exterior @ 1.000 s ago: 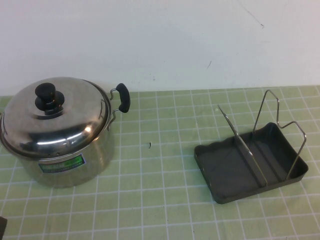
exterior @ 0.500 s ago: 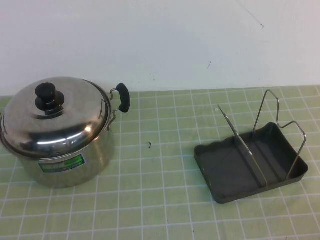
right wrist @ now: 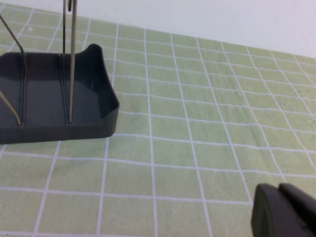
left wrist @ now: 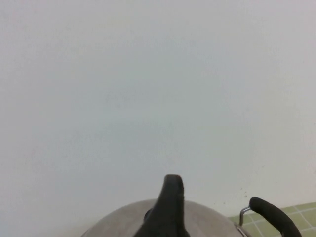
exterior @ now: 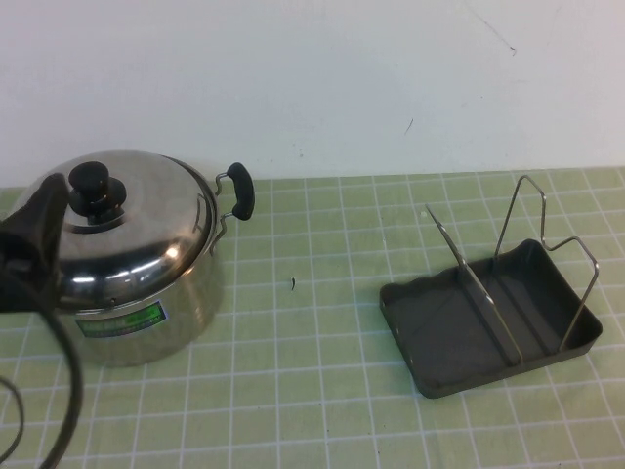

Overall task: Put pot lid on rack
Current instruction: Open the pot

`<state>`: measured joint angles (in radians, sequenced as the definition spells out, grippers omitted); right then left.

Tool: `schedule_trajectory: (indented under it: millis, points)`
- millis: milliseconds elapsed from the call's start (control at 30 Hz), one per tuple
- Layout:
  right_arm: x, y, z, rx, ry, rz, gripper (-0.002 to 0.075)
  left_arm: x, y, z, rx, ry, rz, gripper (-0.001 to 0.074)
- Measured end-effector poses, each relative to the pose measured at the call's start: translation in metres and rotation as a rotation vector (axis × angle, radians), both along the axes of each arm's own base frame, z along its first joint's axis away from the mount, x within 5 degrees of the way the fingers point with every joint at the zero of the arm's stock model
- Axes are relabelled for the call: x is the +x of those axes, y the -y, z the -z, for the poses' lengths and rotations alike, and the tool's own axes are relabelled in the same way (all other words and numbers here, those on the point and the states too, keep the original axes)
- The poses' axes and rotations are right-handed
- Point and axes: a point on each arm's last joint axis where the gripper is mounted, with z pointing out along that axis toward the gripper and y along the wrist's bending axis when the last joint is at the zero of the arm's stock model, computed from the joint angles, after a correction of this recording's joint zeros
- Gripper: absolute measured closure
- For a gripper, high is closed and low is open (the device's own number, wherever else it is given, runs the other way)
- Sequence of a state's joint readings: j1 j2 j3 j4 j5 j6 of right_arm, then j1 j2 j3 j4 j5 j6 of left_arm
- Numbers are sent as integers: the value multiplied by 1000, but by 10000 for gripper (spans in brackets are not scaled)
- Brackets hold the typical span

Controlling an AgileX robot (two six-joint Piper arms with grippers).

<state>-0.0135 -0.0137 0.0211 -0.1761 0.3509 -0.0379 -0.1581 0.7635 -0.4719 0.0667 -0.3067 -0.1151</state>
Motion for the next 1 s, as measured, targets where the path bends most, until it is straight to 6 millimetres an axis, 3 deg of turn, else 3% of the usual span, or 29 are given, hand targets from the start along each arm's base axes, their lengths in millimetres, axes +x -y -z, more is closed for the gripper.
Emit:
schedule_trajectory:
  millis: [300, 467, 700, 1000]
  points:
    - [0, 0, 0, 2, 0, 1, 727, 89, 16, 22, -12, -44, 19, 71]
    - [0, 0, 0, 2, 0, 1, 727, 121, 18, 42, -46, -62, -23, 73]
    - [0, 0, 0, 2, 0, 1, 727, 142, 17, 73, -72, -114, -69, 74]
    - [0, 0, 0, 2, 0, 1, 727, 155, 17, 98, -80, -164, -98, 74]
